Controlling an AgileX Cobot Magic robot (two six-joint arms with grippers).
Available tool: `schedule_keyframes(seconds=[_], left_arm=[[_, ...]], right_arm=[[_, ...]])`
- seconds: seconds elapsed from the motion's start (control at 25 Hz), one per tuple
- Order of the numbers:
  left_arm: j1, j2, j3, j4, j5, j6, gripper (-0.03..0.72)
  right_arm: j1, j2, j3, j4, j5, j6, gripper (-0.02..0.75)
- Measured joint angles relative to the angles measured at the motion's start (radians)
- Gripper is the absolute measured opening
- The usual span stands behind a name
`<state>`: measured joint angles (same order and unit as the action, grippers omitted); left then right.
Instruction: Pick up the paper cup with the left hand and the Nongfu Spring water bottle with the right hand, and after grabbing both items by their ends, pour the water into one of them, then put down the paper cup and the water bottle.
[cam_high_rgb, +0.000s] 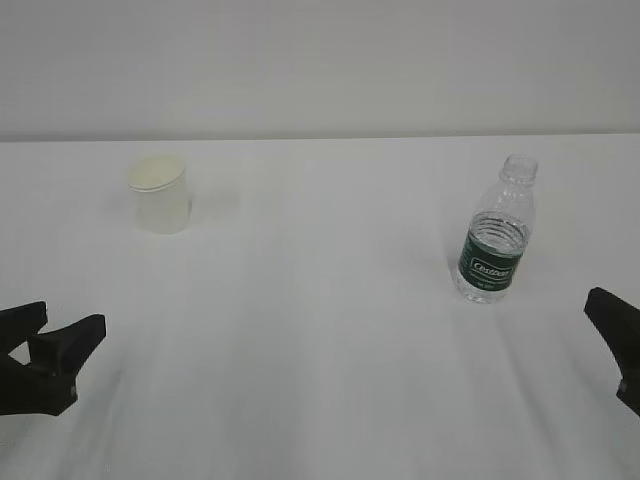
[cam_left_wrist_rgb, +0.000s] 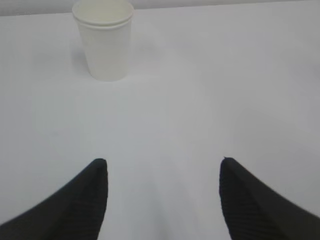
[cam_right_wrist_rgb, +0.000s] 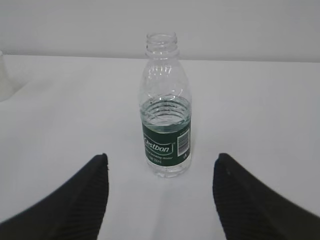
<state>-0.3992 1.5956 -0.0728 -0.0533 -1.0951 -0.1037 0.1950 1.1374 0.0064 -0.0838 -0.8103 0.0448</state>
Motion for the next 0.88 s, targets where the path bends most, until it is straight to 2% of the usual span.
schedule_keyframes(seconds=[0.2,0.4,0.52,0.72,0.88], left_arm=[[0.0,0.135,0.0,-0.004,-0.043,0.003,0.503],[0.0,0.186,-0.013,-0.006,-0.048,0.005,0.503],[0.0,0.186,-0.013,-0.018,-0.05,0.005,0.503],[0.0,0.186,-0.037,-0.025,-0.05,0.005,0.503],[0.0,0.186,-0.076,-0.026,-0.05,0.005,0.503]], right_arm=[[0.0,0.083,0.0,0.006,-0.038,-0.005,0.501],[0.0,0.237,0.0,0.007,-0.199,-0.005,0.593],[0.0,0.356,0.0,0.007,-0.301,-0.005,0.609],[0.0,0.543,-0.017,-0.008,-0.323,-0.005,0.612],[0.0,0.588,-0.045,-0.047,-0.328,-0.005,0.613]])
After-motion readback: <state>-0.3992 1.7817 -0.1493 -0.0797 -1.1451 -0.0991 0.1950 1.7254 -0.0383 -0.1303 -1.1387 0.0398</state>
